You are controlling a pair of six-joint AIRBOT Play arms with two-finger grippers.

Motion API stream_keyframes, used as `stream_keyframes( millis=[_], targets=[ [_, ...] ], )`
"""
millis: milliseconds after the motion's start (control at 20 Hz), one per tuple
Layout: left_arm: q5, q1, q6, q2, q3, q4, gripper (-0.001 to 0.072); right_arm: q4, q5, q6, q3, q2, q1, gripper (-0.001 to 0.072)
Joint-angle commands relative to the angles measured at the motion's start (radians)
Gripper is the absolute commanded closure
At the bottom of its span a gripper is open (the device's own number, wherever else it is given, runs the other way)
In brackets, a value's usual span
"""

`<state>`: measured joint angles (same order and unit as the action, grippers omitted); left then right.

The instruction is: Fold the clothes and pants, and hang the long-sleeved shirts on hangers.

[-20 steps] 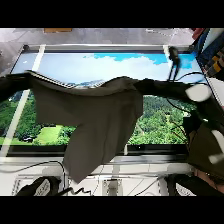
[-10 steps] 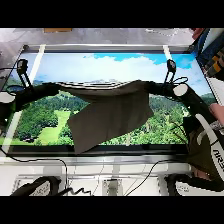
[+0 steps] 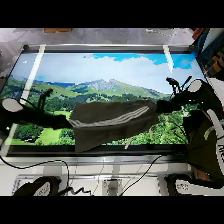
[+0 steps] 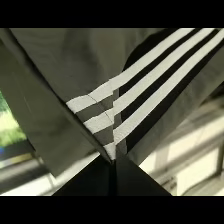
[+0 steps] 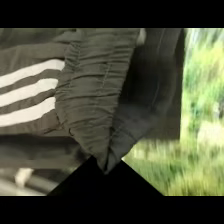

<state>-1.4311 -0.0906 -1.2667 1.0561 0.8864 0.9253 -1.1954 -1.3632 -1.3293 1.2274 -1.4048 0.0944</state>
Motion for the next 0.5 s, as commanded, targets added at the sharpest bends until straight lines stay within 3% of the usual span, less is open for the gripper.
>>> stream_keyframes(
  millis=[0, 150, 250, 450],
  targets=[
    [-0.073, 0.063, -0.066, -0.003, -0.129, 0.018, 0.0698, -0.051, -0.156, 0.014, 0.003, -0.001, 0.006, 0.0683],
    [-0.048, 0.110, -0.082, -0.003, -0.236, 0.018, 0.0698, -0.061, -0.211, 0.014, 0.003, -0.001, 0.006, 0.0683],
    [-0.061, 0.129, -0.149, -0.004, -0.280, 0.011, 0.0697, -0.061, -0.221, 0.014, -0.004, -0.001, 0.006, 0.0683],
    [-0.137, 0.185, -0.162, -0.005, -0.285, -0.018, 0.0697, -0.068, -0.155, 0.015, -0.061, -0.001, 0.006, 0.0682]
  ],
)
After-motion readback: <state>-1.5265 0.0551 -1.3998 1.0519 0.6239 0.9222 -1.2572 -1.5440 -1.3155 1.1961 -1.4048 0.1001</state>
